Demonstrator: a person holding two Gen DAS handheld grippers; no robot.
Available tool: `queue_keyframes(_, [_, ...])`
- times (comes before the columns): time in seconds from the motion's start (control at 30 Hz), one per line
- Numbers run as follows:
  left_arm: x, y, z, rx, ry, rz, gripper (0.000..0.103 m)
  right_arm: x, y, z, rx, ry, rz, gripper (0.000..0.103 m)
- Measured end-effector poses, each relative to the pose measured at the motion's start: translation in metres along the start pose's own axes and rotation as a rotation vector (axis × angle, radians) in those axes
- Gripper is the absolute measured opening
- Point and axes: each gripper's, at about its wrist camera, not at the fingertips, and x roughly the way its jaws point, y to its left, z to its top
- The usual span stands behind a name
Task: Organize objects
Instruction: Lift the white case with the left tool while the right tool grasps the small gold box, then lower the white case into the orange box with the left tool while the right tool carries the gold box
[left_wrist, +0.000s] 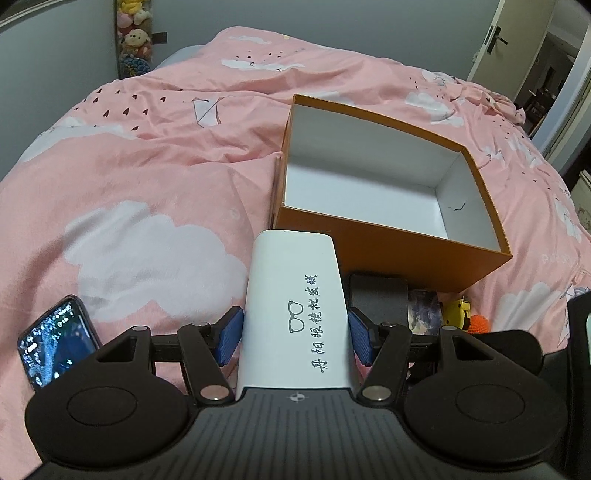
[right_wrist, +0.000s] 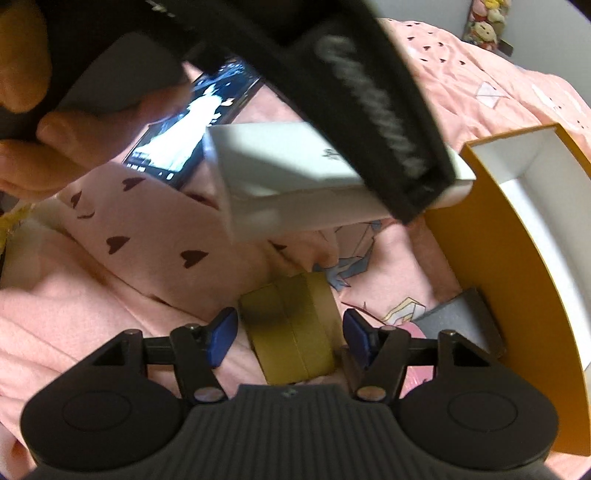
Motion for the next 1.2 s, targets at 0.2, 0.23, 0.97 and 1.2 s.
queue_keyframes(0.2, [-0.004, -0.005, 0.000, 0.009, -0.029, -0.022, 0.069, 0.001, -0.008, -0.001, 0.051, -0.012, 0.017, 0.056])
queue_keyframes(0.23, [-0.005, -0.006, 0.000, 0.007, -0.034, -0.020, 0.069, 0.000, -0.009, -0.001, 0.057, -0.016, 0.017, 0.055])
queue_keyframes(0.97, [-0.018, -0.020, 0.045, -0.040, -0.214, -0.042, 0.069, -0.116, -0.084, -0.013, 0.426, -0.322, -0.063, 0.049])
queue_keyframes(1.2, [0.011, -0.056, 0.076, 0.042, -0.228, -0.050, 0.069, -0.154, -0.134, -0.018, 0.465, -0.378, -0.295, 0.049])
